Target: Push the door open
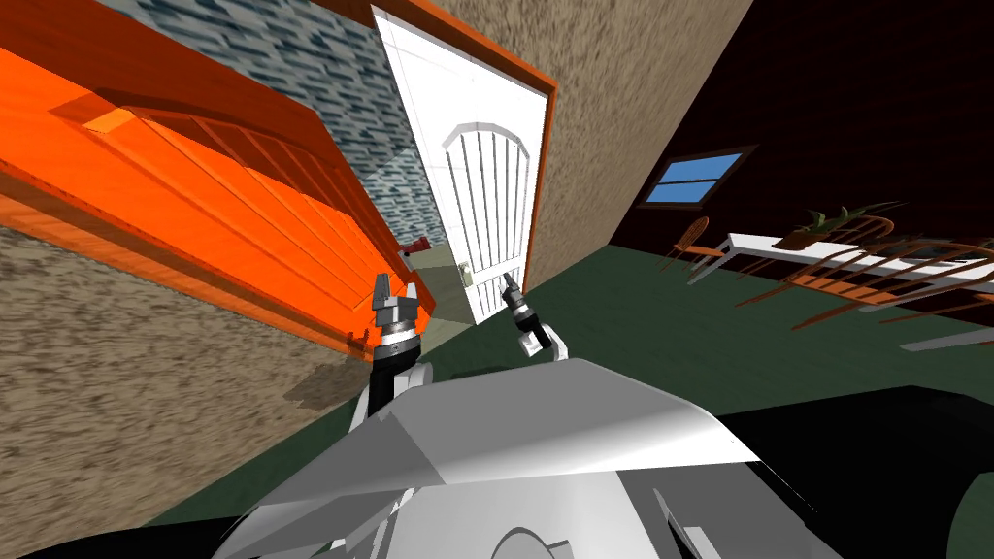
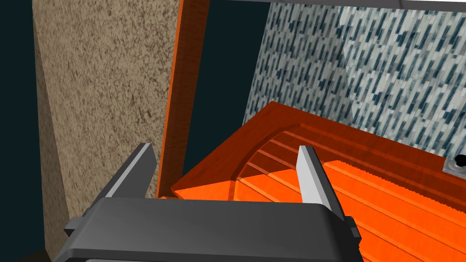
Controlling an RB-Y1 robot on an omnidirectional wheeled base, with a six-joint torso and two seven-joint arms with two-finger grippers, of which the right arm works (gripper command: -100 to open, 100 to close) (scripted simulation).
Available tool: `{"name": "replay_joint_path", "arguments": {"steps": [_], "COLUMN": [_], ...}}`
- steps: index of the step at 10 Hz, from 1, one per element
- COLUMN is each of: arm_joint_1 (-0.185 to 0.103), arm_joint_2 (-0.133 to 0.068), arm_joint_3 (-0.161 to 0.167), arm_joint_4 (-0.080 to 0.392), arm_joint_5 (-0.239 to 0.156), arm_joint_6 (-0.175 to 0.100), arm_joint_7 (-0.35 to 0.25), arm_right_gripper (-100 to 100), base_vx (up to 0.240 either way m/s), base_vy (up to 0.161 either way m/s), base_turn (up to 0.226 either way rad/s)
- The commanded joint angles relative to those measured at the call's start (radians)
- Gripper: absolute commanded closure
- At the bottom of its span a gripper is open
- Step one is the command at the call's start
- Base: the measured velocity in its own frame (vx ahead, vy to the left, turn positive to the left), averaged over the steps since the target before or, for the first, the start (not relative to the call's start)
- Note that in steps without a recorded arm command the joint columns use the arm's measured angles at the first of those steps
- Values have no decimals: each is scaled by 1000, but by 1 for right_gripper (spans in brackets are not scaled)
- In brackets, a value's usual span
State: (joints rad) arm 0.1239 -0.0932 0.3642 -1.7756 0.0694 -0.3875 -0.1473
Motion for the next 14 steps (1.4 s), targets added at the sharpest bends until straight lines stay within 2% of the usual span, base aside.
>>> {"name": "replay_joint_path", "arguments": {"steps": [1, 11, 12, 14], "arm_joint_1": [-24, -148, -172, -195], "arm_joint_2": [-2, -19, -22, -25], "arm_joint_3": [20, 142, 165, 188], "arm_joint_4": [48, 262, 302, 342], "arm_joint_5": [-2, -13, -15, -17], "arm_joint_6": [-5, 11, 14, 17], "arm_joint_7": [-8, -58, -67, -76], "arm_right_gripper": [-100, -100, -100, -100], "base_vx": [101, 83, 104, 117], "base_vy": [52, 61, 66, 81], "base_turn": [-113, -115, -197, -126]}}
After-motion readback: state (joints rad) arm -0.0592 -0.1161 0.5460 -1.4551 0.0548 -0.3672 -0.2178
